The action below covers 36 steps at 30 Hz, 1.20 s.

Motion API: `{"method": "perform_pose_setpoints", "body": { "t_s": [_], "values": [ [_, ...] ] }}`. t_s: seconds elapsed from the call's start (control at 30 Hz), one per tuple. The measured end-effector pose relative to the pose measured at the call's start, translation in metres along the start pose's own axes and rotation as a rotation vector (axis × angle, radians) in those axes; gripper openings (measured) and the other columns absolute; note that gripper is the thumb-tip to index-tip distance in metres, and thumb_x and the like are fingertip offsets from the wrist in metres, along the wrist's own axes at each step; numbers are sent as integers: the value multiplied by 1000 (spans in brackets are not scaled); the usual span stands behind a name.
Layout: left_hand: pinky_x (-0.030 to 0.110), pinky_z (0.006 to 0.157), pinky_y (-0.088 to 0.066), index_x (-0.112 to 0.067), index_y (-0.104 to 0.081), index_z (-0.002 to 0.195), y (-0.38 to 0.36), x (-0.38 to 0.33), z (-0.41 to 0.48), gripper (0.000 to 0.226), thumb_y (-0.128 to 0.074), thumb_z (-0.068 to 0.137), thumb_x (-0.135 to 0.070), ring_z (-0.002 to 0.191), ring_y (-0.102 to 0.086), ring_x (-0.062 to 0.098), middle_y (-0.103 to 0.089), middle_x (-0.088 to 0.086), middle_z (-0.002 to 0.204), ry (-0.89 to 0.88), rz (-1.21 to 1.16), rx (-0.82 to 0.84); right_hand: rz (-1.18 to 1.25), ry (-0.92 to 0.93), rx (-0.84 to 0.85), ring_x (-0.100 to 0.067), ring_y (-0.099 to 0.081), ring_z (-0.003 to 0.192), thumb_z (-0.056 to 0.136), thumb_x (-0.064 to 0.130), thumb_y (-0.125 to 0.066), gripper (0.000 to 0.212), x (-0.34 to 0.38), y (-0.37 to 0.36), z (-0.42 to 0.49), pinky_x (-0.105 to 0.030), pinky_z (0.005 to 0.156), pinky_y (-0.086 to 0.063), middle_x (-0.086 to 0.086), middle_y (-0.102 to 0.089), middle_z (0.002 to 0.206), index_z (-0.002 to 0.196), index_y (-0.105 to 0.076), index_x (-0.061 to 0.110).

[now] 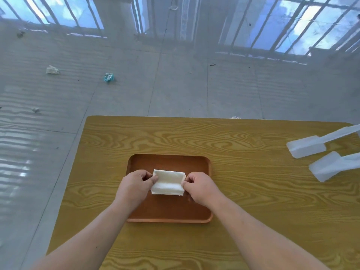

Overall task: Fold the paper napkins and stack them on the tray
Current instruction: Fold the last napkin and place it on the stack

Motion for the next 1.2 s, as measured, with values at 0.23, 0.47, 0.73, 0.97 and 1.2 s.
{"method": "perform_pose_setpoints", "body": {
  "t_s": [0.23,0.47,0.73,0.97,1.2],
  "values": [
    [26,47,-40,-30,-67,73,-10,11,14,31,-68,94,-53,58,-64,9,-71,-7,65,-24,222,46,-188,-30,0,-12,-63,52,90,25,-55,19,-3,-11,16,-43,66,-63,0,-78,69,75,-64,18],
    [26,47,-37,-31,-65,73,-16,9,23,30,-68,93,-53,58,-63,9,-70,-7,65,-25,295,39,-337,-80,-8,-23,-74,75,94,34,-58,25,3,-15,23,-43,73,-65,1,-77,76,74,-67,21],
    [29,52,-41,-27,-62,77,-14,-1,32,32,-70,91,-55,66,-64,12,-71,-7,74,69,393,108,-498,-208,1,-22,-72,77,97,45,-59,29,11,-15,32,-32,69,-56,2,-75,77,83,-66,20],
    [30,55,-43,-24,-59,77,-12,-13,41,33,-68,93,-52,73,-66,16,-70,-4,78,71,560,167,-470,-285,93,-17,-68,58,98,52,-62,42,9,-5,36,-35,76,-63,0,-78,66,85,-74,13],
    [33,62,-50,-24,-57,80,-11,-18,35,31,-65,96,-50,80,-67,19,-69,-4,84,46,568,144,-505,-189,25,-24,-72,79,98,48,-60,35,9,-11,29,-33,70,-58,2,-74,77,80,-67,19]
  ]
}}
Point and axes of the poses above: each hand's wrist, its own z-axis towards the middle knuckle, its own y-axis out of the back of the hand, x = y × z, the point moved 2 cm from there along z, towards the middle knuckle
